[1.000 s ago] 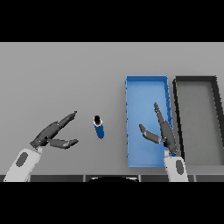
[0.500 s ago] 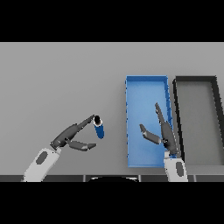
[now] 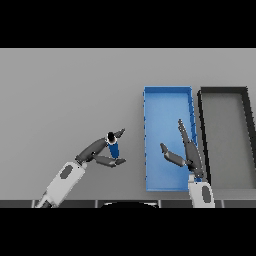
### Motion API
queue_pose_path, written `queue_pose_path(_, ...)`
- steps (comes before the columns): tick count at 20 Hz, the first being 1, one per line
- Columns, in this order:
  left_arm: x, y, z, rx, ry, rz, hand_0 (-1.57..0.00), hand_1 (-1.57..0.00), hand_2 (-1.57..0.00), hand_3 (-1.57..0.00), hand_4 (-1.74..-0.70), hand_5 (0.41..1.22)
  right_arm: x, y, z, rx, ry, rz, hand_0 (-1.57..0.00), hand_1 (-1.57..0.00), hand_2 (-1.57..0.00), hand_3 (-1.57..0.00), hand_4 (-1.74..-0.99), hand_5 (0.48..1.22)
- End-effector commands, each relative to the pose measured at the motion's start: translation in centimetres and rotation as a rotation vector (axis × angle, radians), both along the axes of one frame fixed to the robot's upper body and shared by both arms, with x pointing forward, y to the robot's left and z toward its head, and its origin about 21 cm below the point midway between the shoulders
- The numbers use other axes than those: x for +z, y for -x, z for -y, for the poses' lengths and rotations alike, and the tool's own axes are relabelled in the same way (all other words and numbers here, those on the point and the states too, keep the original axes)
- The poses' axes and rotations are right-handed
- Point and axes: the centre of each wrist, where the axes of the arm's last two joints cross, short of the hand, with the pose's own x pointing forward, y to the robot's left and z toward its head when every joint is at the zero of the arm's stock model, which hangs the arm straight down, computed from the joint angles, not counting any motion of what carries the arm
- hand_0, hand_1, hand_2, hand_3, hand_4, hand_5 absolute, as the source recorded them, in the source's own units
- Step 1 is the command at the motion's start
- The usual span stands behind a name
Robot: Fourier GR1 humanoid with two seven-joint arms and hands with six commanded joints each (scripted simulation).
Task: Pick up the blue pipe and place it into the blue bin.
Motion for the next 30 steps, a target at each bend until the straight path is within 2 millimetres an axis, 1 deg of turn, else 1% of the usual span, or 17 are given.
queue_pose_path(1, -0.3, 0.2, 0.6, -0.004, 0.024, -0.004, 0.00, 0.00, 0.00, 0.00, -1.19, 0.513, 0.1, 0.0, 0.1, -0.002, -0.009, 0.001, 0.00, 0.00, 0.00, 0.00, -1.207, 0.607)
queue_pose_path(2, -0.7, 0.2, 0.4, 0.004, 0.037, -0.002, 0.00, 0.00, 0.00, 0.00, -1.21, 0.533, 0.1, 0.1, 0.2, -0.006, -0.011, -0.004, 0.00, 0.00, 0.00, 0.00, -1.206, 0.606)
queue_pose_path(4, -0.6, 0.0, 1.5, 0.012, 0.073, -0.010, 0.00, -0.04, -0.11, -0.04, -1.27, 0.585, 0.2, -0.1, 0.1, -0.013, -0.001, -0.004, 0.00, 0.00, 0.00, 0.00, -1.196, 0.603)
queue_pose_path(6, -0.8, -0.2, 2.0, 0.033, 0.084, -0.021, -0.10, -0.26, -0.36, -0.22, -1.32, 0.651, 0.0, 0.0, -0.2, -0.008, -0.008, -0.012, 0.00, 0.00, 0.00, 0.00, -1.198, 0.605)
queue_pose_path(7, -0.8, -0.2, 1.9, 0.041, 0.115, -0.034, -0.29, -0.46, -0.54, -0.49, -1.34, 0.765, 0.2, -0.1, -0.1, -0.011, -0.008, -0.006, 0.00, 0.00, 0.00, 0.00, -1.199, 0.605)
queue_pose_path(8, -1.1, -0.1, 2.5, 0.044, 0.124, -0.050, -0.50, -0.68, -0.73, -0.70, -1.42, 0.856, 0.3, -0.2, 0.0, -0.014, -0.002, -0.006, 0.00, 0.00, 0.00, 0.00, -1.196, 0.604)
queue_pose_path(9, -1.1, -0.1, 2.8, 0.032, 0.121, -0.036, -0.72, -0.86, -0.90, -0.88, -1.48, 0.929, 0.0, -0.2, 0.2, -0.014, 0.000, -0.014, 0.00, 0.00, 0.00, 0.00, -1.198, 0.604)
queue_pose_path(10, -1.1, 0.3, 3.1, 0.017, 0.113, -0.022, -0.89, -1.00, -1.03, -1.01, -1.53, 0.988, 0.1, -0.1, 0.2, -0.007, -0.007, -0.007, 0.00, 0.00, 0.00, 0.00, -1.195, 0.604)
queue_pose_path(12, -1.3, 0.7, 3.2, -0.007, 0.125, -0.007, -1.13, -1.20, -1.23, -1.17, -1.60, 1.072, 0.0, -0.2, 0.1, -0.006, -0.007, -0.017, 0.00, 0.00, 0.00, 0.00, -1.198, 0.604)
queue_pose_path(13, -1.3, 0.6, 2.8, 0.002, 0.124, 0.004, -1.22, -1.28, -1.30, -1.22, -1.63, 1.101, 0.2, -0.3, 0.1, -0.006, -0.006, -0.005, 0.00, 0.00, 0.00, 0.00, -1.195, 0.603)
queue_pose_path(14, -1.3, 1.1, 3.1, -0.003, 0.134, 0.010, -1.29, -1.34, -1.35, -1.27, -1.65, 1.125, 0.3, -0.5, 0.1, -0.004, -0.006, -0.006, 0.00, 0.00, 0.00, 0.00, -1.191, 0.602)
queue_pose_path(16, -1.0, 0.8, 3.5, 0.010, 0.140, 0.025, -1.39, -1.42, -1.43, -1.35, -1.68, 1.160, 0.4, -0.6, 0.2, -0.005, -0.006, -0.008, 0.00, 0.00, 0.00, 0.00, -1.192, 0.602)
queue_pose_path(20, 1.2, 0.8, 4.5, 0.015, 0.242, 0.104, -1.50, -1.51, -1.51, -1.44, -1.72, 1.196, -0.1, -0.4, 0.2, -0.007, 0.004, -0.001, 0.00, 0.00, 0.00, 0.00, -1.187, 0.605)
queue_pose_path(21, 2.1, 0.8, 5.2, 0.003, 0.258, 0.118, -1.51, -1.52, -1.52, -1.45, -1.72, 1.201, 0.0, -0.5, 0.0, -0.010, 0.014, -0.001, 0.00, 0.00, 0.00, 0.00, -1.183, 0.606)
queue_pose_path(23, 3.4, 0.8, 5.3, -0.016, 0.287, 0.136, -1.53, -1.54, -1.54, -1.46, -1.73, 1.208, 0.1, -0.5, 0.4, -0.014, 0.018, 0.000, 0.00, 0.00, 0.00, 0.00, -1.172, 0.603)
queue_pose_path(24, 4.2, 0.8, 5.8, -0.030, 0.291, 0.144, -1.54, -1.55, -1.55, -1.47, -1.73, 1.211, -0.1, -0.5, 0.5, -0.019, 0.017, -0.007, 0.00, 0.00, 0.00, 0.00, -1.164, 0.602)
queue_pose_path(30, 6.0, 1.4, 6.5, -0.060, 0.249, 0.152, -1.56, -1.56, -1.56, -1.49, -1.74, 1.218, 0.1, -0.2, 1.0, -0.012, 0.022, 0.034, 0.00, 0.00, 0.00, 0.00, -1.133, 0.606)
